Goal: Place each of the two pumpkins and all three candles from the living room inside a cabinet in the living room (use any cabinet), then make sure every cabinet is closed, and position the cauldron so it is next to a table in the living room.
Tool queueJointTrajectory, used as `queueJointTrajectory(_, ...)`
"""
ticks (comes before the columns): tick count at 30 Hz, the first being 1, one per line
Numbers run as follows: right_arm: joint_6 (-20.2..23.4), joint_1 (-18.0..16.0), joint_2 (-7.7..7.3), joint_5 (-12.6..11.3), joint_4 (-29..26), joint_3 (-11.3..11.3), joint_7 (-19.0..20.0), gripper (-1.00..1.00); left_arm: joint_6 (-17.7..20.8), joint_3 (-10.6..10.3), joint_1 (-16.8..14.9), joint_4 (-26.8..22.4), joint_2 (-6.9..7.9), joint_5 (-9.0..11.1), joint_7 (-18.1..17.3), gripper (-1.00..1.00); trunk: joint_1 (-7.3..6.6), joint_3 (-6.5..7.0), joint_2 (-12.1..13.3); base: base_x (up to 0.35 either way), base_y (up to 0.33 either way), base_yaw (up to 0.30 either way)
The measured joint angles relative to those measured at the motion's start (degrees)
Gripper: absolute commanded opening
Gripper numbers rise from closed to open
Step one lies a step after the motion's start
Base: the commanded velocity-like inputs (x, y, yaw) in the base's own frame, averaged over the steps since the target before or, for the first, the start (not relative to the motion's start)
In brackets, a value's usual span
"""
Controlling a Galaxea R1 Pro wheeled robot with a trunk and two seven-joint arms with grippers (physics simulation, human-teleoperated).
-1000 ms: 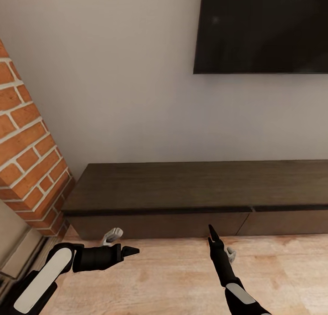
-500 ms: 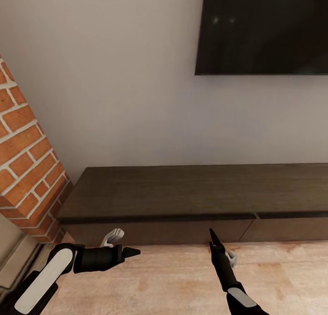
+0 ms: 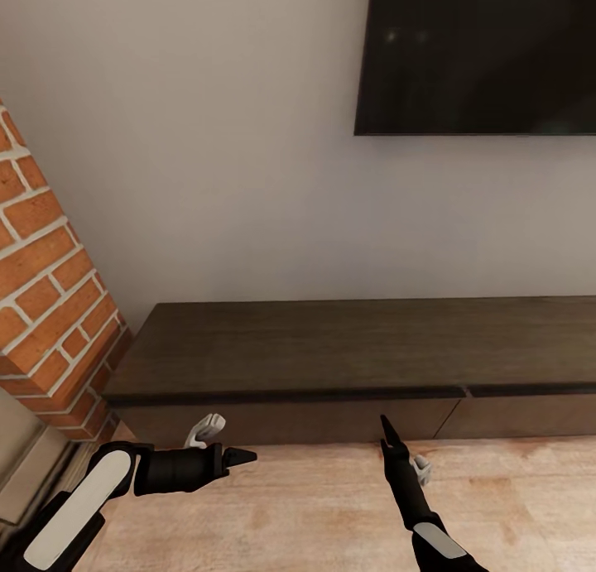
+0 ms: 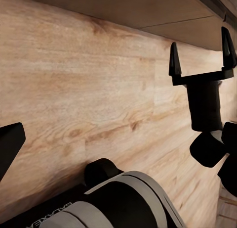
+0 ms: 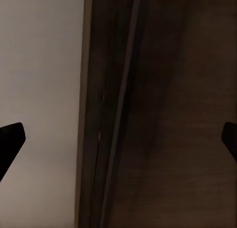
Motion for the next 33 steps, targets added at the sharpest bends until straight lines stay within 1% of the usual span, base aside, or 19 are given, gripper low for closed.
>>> queueJointTrajectory(4,0.09,0.00,0.01,0.00,-0.09,0.00,0.52,1.00,0.00,-0.07,0.00,-0.12,-0.03,0.06,0.00,1.00,0.00,0.00,0.00,0.000,0.000,0.000)
queueJointTrajectory(7,0.18,0.00,0.06,0.03,-0.19,0.02,0.78,1.00,0.00,-0.07,0.00,-0.18,-0.07,0.04,0.00,1.00,0.65,-0.53,-1.19,0.000,0.000,0.000)
queueJointTrajectory(13,0.55,0.00,-0.01,0.08,-0.36,0.08,2.74,1.00,0.00,-0.13,0.00,-0.12,-0.13,0.04,0.00,1.00,1.97,-1.61,-3.59,0.000,0.000,0.000)
queueJointTrajectory(18,0.79,0.00,-0.08,0.17,-0.74,0.12,3.61,1.00,0.00,-0.16,0.00,-0.11,-0.17,0.10,0.00,1.00,3.07,-2.51,-5.60,0.000,0.000,0.000)
queueJointTrajectory(23,0.85,0.00,-0.10,0.41,-0.45,0.60,5.64,1.00,0.00,-0.18,0.00,-0.11,-0.17,0.12,0.00,1.00,3.08,-2.51,-5.62,0.000,0.000,0.000)
queueJointTrajectory(27,0.86,0.00,-0.10,0.45,-0.23,0.68,5.94,1.00,0.00,-0.23,0.00,-0.11,-0.18,0.11,0.00,1.00,3.95,-3.23,-7.20,0.000,0.000,0.000)
queueJointTrajectory(33,0.80,0.00,-0.10,0.46,-0.18,0.70,5.93,1.00,0.00,-0.18,0.00,-0.11,-0.18,0.11,0.00,1.00,3.95,-3.23,-7.22,0.000,0.000,0.000)
